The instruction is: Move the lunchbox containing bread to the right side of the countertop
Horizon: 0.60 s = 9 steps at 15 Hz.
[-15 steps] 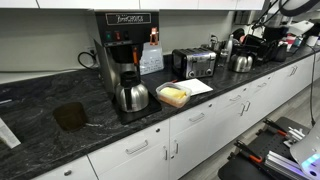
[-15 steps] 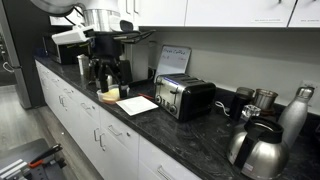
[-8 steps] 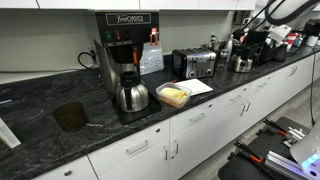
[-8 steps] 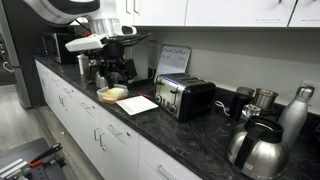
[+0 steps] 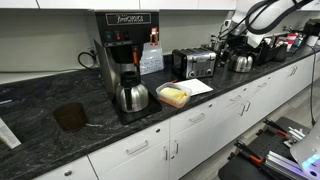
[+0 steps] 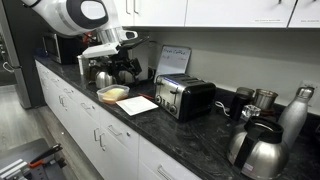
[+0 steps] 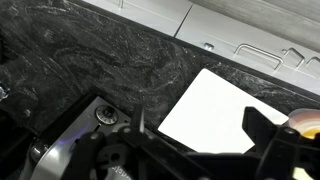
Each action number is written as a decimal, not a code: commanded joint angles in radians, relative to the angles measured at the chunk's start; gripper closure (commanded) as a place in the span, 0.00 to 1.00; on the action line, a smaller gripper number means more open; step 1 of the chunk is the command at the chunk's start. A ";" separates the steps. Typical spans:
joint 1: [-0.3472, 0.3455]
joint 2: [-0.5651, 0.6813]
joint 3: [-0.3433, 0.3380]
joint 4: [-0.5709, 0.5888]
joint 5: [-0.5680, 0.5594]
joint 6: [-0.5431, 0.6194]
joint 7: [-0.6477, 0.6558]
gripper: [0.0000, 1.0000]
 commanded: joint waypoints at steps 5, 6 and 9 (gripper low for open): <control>-0.009 0.000 0.008 0.003 0.007 -0.002 -0.005 0.00; 0.009 0.013 0.004 0.012 0.031 0.016 -0.016 0.00; 0.060 0.060 0.005 0.045 0.094 0.073 -0.033 0.00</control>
